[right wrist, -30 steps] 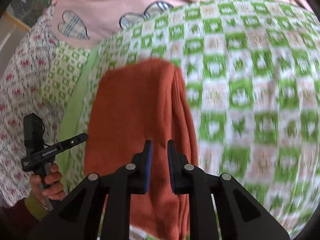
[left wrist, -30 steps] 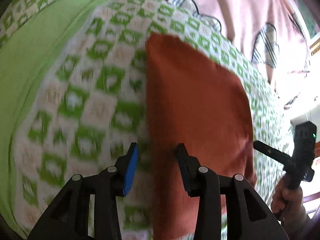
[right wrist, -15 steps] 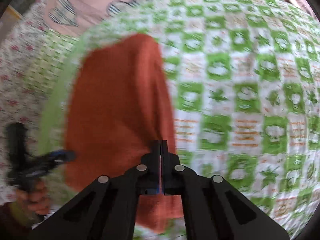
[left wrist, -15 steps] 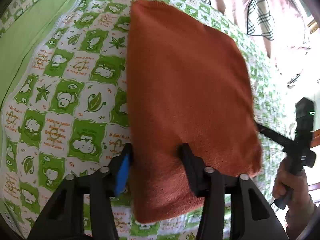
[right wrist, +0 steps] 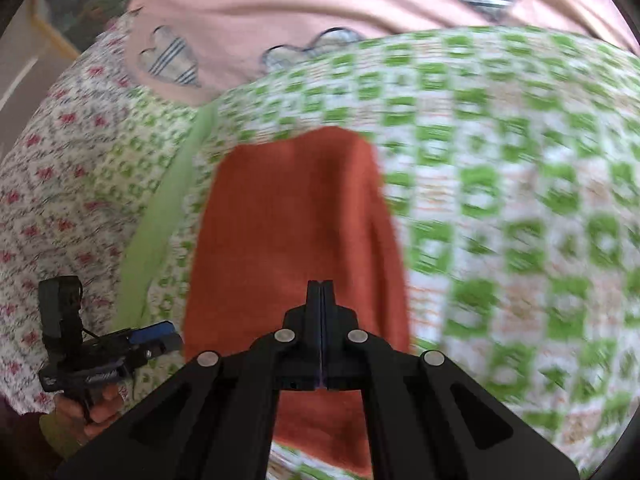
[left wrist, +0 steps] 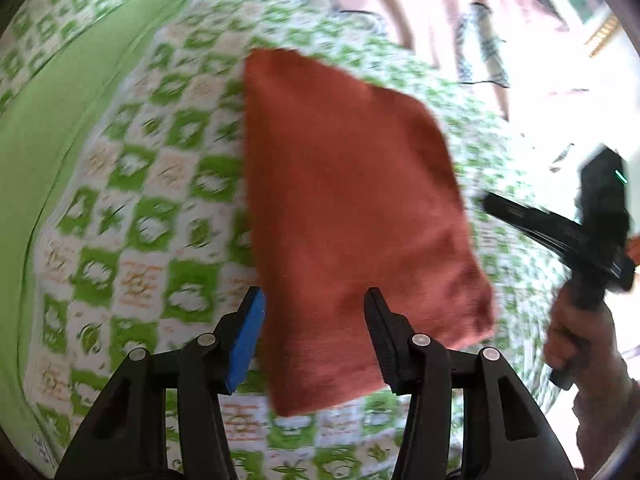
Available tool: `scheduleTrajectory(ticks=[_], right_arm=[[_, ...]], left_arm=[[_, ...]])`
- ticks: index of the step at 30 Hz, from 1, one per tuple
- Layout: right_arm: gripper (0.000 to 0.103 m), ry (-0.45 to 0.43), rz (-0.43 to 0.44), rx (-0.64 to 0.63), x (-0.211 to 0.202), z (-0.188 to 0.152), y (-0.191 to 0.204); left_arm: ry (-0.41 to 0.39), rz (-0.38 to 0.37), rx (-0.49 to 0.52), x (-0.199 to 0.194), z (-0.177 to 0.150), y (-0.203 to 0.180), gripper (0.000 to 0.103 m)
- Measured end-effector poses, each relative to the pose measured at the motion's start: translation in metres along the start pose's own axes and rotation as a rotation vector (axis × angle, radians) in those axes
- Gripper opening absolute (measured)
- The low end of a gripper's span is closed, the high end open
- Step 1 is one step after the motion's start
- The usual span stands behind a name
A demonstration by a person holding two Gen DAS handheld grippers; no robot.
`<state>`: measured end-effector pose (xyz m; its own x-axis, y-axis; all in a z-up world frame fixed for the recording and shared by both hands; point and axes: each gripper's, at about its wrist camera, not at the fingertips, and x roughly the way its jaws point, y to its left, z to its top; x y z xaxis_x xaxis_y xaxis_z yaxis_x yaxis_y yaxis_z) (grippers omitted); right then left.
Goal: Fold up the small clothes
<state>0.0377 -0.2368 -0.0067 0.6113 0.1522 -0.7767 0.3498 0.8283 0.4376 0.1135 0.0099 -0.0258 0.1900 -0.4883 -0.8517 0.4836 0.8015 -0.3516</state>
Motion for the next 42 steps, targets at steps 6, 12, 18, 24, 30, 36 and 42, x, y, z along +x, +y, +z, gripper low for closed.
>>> scheduleTrajectory(ticks=[6,12,18,24,30,36,42], right_arm=[[0.000,0.052,-0.088,-0.006,0.046,0.015,-0.010],[0.000,0.061,-0.130,0.062,0.063,0.027,-0.037],[0.004,0.051,-0.090,0.059,0.027,-0.003,-0.017],[0.004,0.176,-0.165,-0.051,0.016,-0.076,0.007],[0.000,0.158,-0.178,0.013,0.023,-0.099,-0.033],[0.000,0.165,-0.153,0.005,0.015,-0.101,-0.044],[0.000,0.174,-0.123,0.016,0.014,-0.106,-0.046]], left_arm=[[0.095,-0.091,0.086,0.035,-0.019,-0.022,0.043],[0.139,-0.095,0.084,0.060,-0.027,-0.018,0.035],[0.160,-0.158,0.100,0.050,-0.031,-0.007,0.035],[0.171,-0.170,0.126,0.047,-0.038,0.001,0.035],[0.158,-0.106,0.111,0.052,-0.045,-0.016,0.035],[0.131,-0.010,0.105,0.049,-0.057,-0.030,0.040],[0.121,0.009,0.091,0.052,-0.061,-0.034,0.041]])
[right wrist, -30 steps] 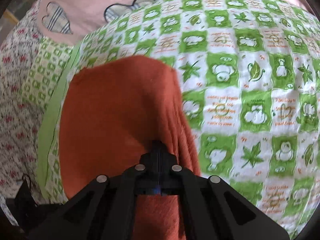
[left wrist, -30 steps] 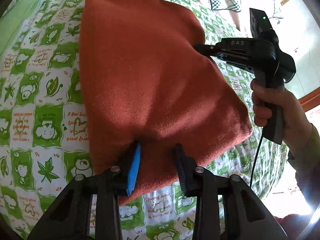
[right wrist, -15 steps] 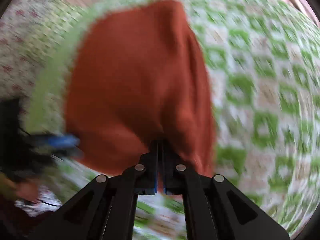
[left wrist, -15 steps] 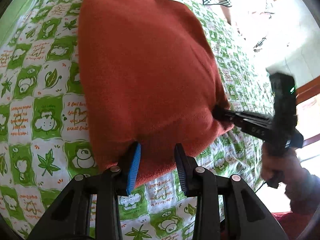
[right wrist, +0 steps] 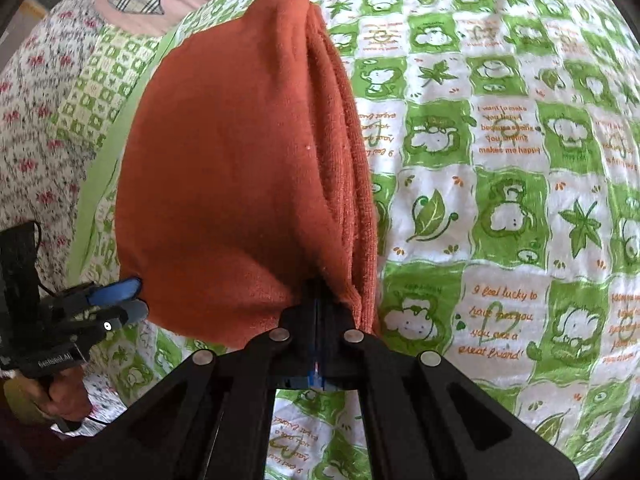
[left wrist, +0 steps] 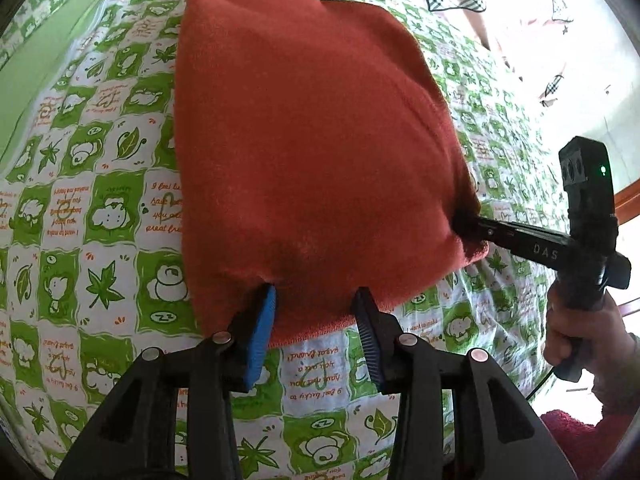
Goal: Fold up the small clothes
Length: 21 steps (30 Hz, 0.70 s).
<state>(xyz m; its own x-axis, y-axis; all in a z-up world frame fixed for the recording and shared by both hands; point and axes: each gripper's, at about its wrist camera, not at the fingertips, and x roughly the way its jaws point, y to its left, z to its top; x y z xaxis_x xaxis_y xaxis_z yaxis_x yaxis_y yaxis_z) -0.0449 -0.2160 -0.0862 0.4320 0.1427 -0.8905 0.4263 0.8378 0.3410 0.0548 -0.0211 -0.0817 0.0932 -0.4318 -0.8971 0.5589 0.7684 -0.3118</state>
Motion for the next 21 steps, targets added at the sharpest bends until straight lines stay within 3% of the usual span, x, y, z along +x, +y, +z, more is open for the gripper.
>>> scheduleTrajectory(ticks=[7,12,15,17,19,21], right_arm=[[0.000,0.002,0.058,0.043,0.001,0.002,-0.013],[0.000,0.016,0.008,0.008,-0.007,0.001,-0.005],[0.000,0.031,-0.002,0.025,-0.009,-0.001,-0.004],[0.003,0.038,0.002,0.038,-0.013,-0.004,-0.006],[0.003,0.039,-0.015,0.033,-0.017,-0.007,-0.004],[0.004,0.041,-0.029,0.020,-0.022,-0.010,-0.003]], left_arm=[[0.015,-0.010,-0.002,-0.002,0.000,0.003,0.041],[0.010,0.012,-0.018,-0.021,-0.003,0.012,0.042],[-0.008,0.067,-0.035,-0.032,-0.007,0.018,0.042],[-0.024,0.123,-0.034,-0.040,-0.012,0.021,0.050],[-0.032,0.177,-0.038,-0.044,-0.018,0.025,0.051],[-0.030,0.191,-0.053,-0.046,-0.025,0.032,0.051]])
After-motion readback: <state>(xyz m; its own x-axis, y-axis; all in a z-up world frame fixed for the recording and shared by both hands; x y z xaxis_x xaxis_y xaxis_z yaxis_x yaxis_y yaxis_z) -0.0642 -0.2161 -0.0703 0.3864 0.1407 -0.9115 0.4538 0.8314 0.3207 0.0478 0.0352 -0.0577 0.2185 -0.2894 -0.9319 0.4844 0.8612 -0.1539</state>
